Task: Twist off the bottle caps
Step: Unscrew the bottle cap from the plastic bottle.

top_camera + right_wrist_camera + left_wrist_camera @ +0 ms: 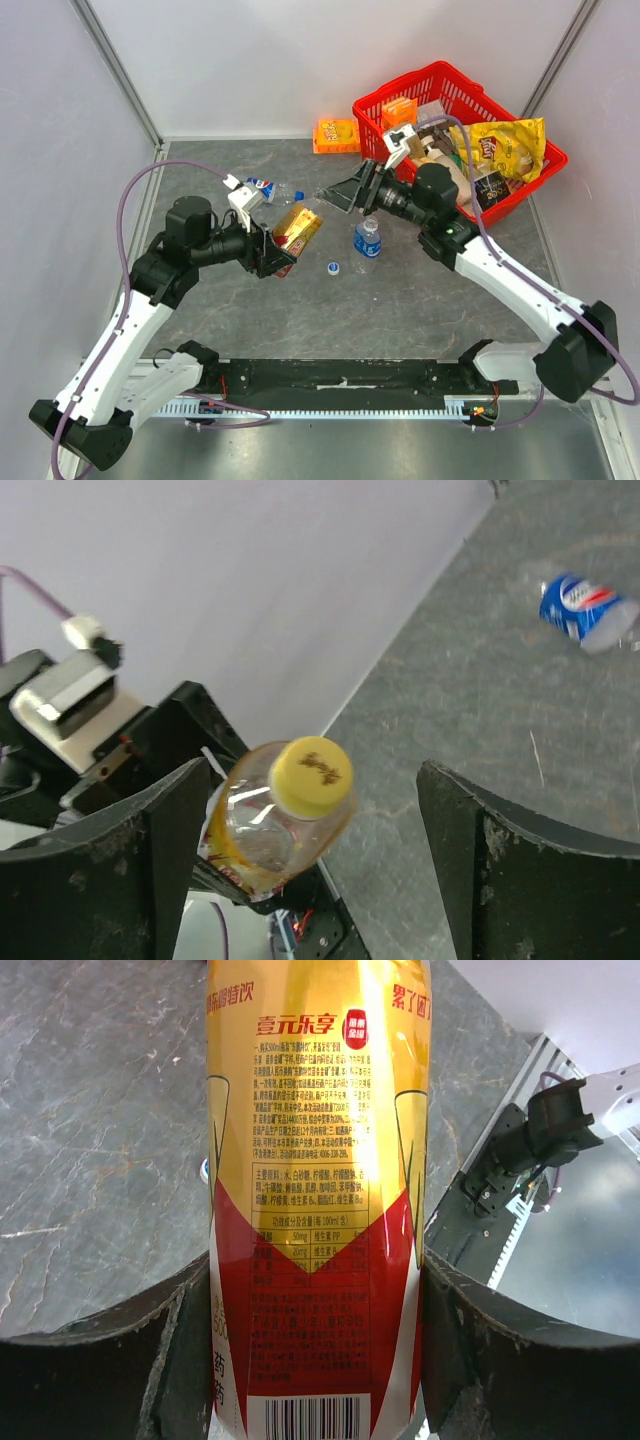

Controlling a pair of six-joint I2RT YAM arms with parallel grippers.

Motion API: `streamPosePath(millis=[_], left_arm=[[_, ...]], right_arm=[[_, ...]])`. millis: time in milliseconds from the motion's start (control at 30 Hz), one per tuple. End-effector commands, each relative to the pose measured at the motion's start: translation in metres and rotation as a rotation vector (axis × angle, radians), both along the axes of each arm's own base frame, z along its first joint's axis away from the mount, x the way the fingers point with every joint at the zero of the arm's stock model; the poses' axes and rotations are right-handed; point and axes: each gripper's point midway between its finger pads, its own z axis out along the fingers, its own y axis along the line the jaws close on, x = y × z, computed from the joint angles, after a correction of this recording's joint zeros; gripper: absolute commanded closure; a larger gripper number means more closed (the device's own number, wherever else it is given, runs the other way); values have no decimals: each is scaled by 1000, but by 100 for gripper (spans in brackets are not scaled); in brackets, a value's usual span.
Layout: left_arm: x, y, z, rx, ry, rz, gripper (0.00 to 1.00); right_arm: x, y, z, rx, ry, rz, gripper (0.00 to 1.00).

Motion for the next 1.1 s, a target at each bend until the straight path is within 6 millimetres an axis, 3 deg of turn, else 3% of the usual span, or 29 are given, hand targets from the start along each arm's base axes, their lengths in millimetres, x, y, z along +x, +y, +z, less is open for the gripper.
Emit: streamPosePath(millis=[0,333,633,1067], left_arm=[[11,10,0,56,-62,53,84],[9,15,-11,97,-51,55,85],[6,12,-15,93,-36,32,86],[2,11,-18,91,-30,13,87]], right_arm=[[5,12,-8,20,121,44,12],[-6,26,-10,172,191,162,39],[-1,26,-24,157,222,139,46],[11,22,-35,201,281,96,43]])
